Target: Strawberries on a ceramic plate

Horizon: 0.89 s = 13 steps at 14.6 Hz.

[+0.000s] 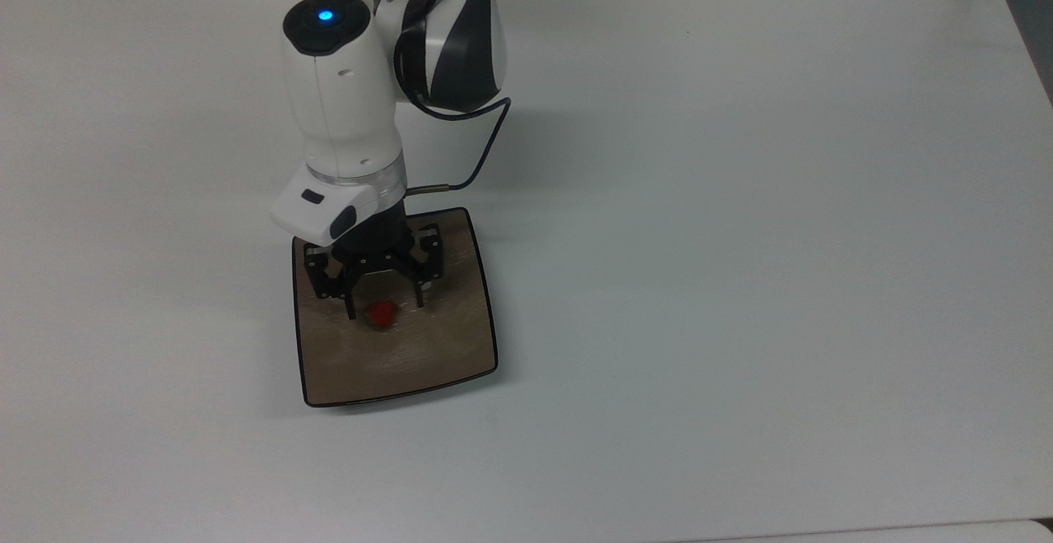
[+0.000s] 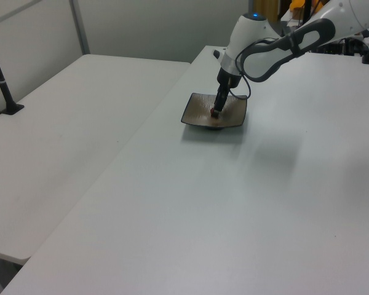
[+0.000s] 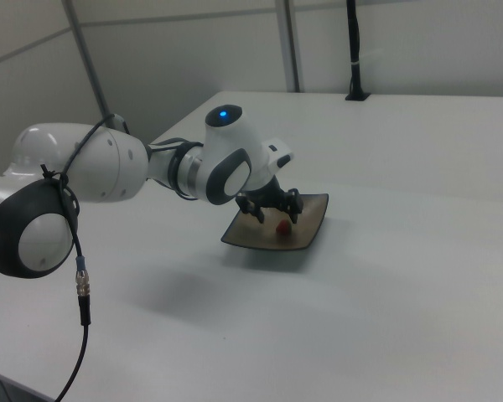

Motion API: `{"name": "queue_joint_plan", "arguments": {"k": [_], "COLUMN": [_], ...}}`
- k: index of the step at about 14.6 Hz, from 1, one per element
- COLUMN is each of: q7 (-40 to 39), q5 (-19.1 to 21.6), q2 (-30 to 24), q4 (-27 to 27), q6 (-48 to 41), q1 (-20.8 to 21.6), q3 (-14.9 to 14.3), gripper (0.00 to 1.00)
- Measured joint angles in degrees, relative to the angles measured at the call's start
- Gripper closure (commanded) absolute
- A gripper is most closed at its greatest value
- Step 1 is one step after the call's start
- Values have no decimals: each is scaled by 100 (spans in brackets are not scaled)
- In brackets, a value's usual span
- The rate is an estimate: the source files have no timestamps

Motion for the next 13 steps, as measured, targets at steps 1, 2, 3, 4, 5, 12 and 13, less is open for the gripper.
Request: {"name": "queue_joint_plan", "arguments": {"k": [1, 2, 3, 4, 5, 12, 13], "q7": [38, 109, 219, 277, 314, 335, 335], "q5": [0, 0, 0, 0, 0, -1, -1], "q2": [-32, -103, -274, -503, -751, -2802, -3018], "q4": [-5, -18, -36, -39, -35, -65, -83], "q6": [0, -48, -331, -817, -1428, -4830, -5131], "q1": [24, 52, 67, 59, 48, 29, 30], "q3": [16, 17, 18, 16, 3, -168, -177], "gripper": [0, 0, 0, 0, 0, 0, 0]}}
